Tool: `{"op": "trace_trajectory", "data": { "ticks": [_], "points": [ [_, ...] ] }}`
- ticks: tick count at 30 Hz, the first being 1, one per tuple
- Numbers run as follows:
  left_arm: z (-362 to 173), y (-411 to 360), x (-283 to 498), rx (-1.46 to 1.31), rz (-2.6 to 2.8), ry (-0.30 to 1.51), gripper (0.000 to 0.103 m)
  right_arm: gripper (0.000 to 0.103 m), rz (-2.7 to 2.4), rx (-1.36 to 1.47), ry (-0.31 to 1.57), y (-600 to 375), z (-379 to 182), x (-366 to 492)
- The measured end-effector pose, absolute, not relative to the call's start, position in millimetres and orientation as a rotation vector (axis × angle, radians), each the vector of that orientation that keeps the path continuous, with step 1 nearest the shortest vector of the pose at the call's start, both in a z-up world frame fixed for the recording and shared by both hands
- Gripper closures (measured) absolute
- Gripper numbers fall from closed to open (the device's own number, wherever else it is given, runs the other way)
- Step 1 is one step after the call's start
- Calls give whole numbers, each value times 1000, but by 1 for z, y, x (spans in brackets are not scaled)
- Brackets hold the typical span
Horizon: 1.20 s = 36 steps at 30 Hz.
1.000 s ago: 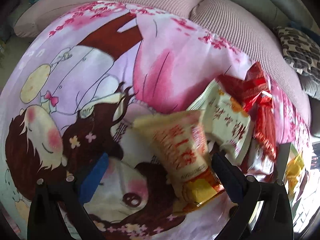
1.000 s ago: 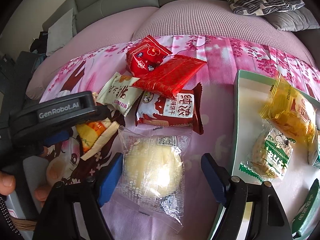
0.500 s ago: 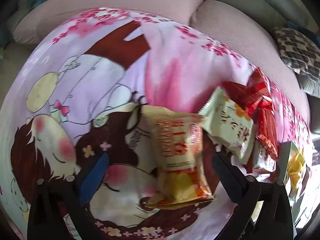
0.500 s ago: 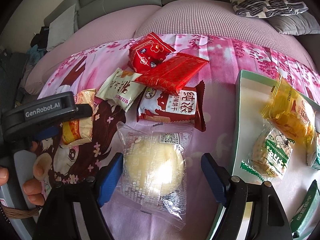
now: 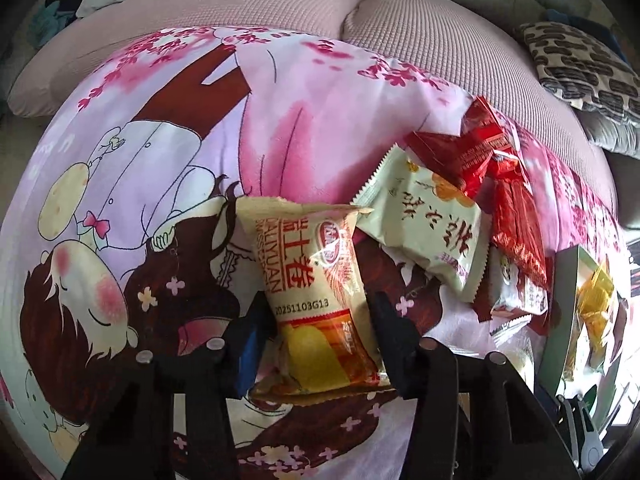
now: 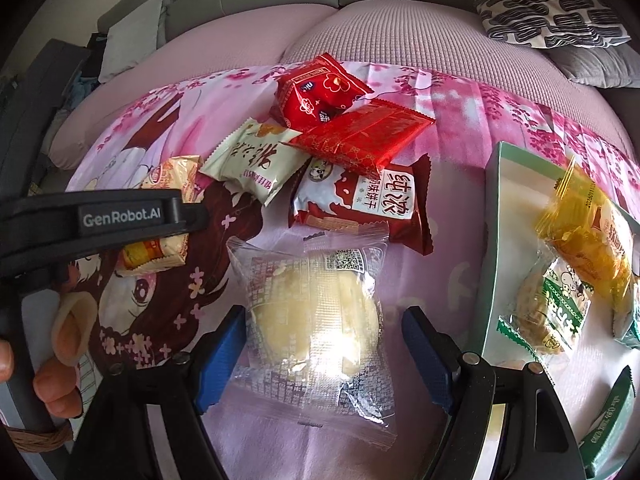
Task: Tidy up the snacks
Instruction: 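Close the right tool on the clear-wrapped round bun while the left tool holds the Swiss roll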
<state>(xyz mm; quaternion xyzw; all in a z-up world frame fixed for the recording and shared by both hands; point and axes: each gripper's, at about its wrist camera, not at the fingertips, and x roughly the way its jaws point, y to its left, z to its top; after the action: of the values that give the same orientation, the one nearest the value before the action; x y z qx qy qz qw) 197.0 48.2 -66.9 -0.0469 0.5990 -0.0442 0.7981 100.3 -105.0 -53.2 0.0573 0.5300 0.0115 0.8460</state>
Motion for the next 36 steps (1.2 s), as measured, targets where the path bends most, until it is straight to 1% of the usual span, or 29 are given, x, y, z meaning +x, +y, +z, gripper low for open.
{"op": "trace_trajectory", "data": {
  "ticks": [3,9,20,28,29,36],
  "points": [
    [-62,41,180,-82,-107,1289,55,22,27,120,1119,-105,-53,100],
    [-58,31,166,-38,-108,1301,56,22,29,110,1117,-104,-53,99],
    [-59,27,128,-6,-89,1299,57,22,23,40,1105,-94,-58,96],
    [-64,12,124,10,-83,1291,57,24,-4,-63,1085,-84,-64,94],
    [-63,22,126,7,-84,1293,57,26,-6,-61,1083,-84,-64,94],
    [-65,23,131,15,-78,1296,56,41,-32,-54,1061,-88,-60,92]
  ]
}}
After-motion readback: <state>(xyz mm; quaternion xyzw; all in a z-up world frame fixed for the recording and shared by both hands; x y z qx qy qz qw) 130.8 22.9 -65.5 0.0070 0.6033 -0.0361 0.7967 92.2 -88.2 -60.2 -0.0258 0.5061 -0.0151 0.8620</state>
